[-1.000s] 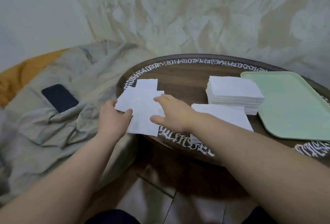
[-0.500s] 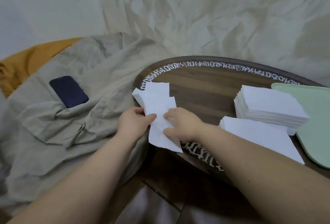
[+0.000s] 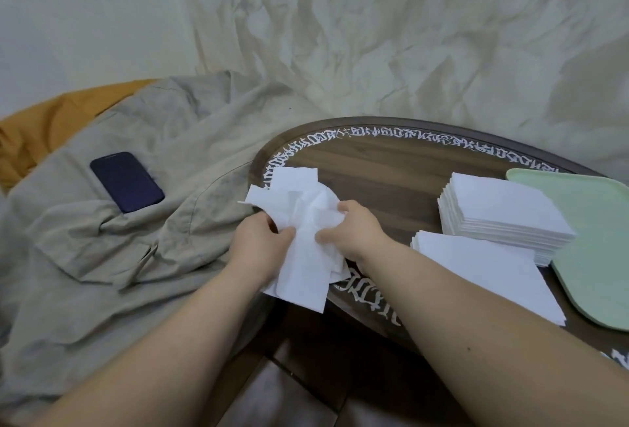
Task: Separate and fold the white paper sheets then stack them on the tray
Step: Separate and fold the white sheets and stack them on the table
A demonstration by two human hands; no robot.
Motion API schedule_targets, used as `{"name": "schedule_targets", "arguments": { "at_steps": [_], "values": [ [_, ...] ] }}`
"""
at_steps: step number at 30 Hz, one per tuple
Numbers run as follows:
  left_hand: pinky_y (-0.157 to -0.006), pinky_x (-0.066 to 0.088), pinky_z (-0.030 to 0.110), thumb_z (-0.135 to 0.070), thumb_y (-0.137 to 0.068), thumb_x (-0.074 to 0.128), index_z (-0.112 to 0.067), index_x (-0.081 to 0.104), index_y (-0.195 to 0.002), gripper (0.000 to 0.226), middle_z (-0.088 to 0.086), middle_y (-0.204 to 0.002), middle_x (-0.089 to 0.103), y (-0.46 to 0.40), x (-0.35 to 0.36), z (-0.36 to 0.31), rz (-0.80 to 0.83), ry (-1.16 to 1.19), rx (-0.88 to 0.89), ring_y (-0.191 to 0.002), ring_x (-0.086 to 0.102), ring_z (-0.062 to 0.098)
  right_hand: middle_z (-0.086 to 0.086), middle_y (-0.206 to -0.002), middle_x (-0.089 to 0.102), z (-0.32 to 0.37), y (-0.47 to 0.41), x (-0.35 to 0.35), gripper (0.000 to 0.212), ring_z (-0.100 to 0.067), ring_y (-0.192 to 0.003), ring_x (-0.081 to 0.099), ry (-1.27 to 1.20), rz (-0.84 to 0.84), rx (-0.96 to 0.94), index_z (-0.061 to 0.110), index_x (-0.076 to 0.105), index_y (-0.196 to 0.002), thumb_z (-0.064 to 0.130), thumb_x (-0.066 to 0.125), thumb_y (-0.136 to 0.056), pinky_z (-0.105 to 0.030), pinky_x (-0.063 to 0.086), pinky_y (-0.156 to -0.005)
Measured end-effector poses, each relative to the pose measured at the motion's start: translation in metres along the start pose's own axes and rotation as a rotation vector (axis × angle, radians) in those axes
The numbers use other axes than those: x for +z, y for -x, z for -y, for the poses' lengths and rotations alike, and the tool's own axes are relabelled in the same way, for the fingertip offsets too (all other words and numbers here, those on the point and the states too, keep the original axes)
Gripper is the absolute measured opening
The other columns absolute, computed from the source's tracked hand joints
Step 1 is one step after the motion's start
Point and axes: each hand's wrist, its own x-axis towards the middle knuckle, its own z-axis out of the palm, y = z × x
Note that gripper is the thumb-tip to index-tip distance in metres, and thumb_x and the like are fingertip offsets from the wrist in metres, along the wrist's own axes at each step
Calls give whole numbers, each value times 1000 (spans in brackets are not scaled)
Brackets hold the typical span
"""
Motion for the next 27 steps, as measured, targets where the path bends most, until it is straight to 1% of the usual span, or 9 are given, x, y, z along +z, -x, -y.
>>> {"name": "schedule_targets", "arguments": {
  "at_steps": [4,7,9,14,16,18,21,24,27],
  "values": [
    [-87,54,43,-24,-87,69,-5,67,-98,21,6,-99,71,-5,7,-8,2,160,-53,-94,65,28,-6,-133,51,-1,2,-11,68,-27,-114,55,-189,-96,52,14,40,-142,15,69,-81,-43,50,-96],
    [-83,58,42,-20,-80,78,-11,69,-88,15,5,-95,73,-1,15,-13,161,284,-145,-89,69,24,-5,-124,57,-3,4,-24,54,-26,-108,59,-243,-181,51,17,47,-132,8,64,-82,-44,52,-93],
    [-75,57,34,-14,-79,79,-15,64,-80,15,3,-93,71,3,18,-16,224,287,-162,-85,68,21,-7,-116,61,-4,6,-34,57,-26,-100,62,-338,-180,60,21,45,-132,2,63,-81,-45,54,-89],
    [-54,39,26,-21,-75,83,-17,47,-62,38,3,-71,59,8,11,-19,145,297,-144,-64,54,20,-12,-114,65,-9,12,-54,67,-28,-94,66,-599,-135,91,26,48,-132,-11,63,-78,-40,58,-78],
    [-59,48,32,-20,-77,82,-17,52,-62,34,4,-73,65,10,6,-21,171,337,-121,-68,60,24,-13,-112,66,-7,17,-60,59,-26,-93,66,-704,-91,99,24,49,-126,-11,62,-81,-31,55,-65],
    [-78,57,44,-16,-79,80,-17,62,-68,21,6,-79,72,13,0,-25,201,385,-92,-77,68,28,-14,-110,68,-1,24,-62,41,-23,-92,66,-796,-31,116,17,53,-117,-7,61,-85,-29,51,-61],
    [-82,56,46,-16,-78,78,-19,67,-72,13,8,-80,74,17,-3,-30,224,400,-56,-80,71,31,-11,-104,72,4,34,-59,26,-23,-87,69,-827,53,127,5,64,-112,2,66,-86,-34,56,-67],
    [-78,55,43,-25,-62,78,-17,64,-74,20,8,-79,72,22,-3,-36,211,478,-81,-78,69,30,-11,-104,71,5,38,-57,19,-27,-87,69,-754,23,106,3,65,-104,-1,66,-86,-40,58,-70],
    [-73,47,35,-29,-68,83,-18,57,-77,29,-1,-79,63,21,-2,-39,33,315,-61,-78,61,23,-8,-100,71,3,39,-60,11,-27,-92,68,-596,-92,32,10,66,-89,0,63,-88,-45,56,-85]
  ]
}}
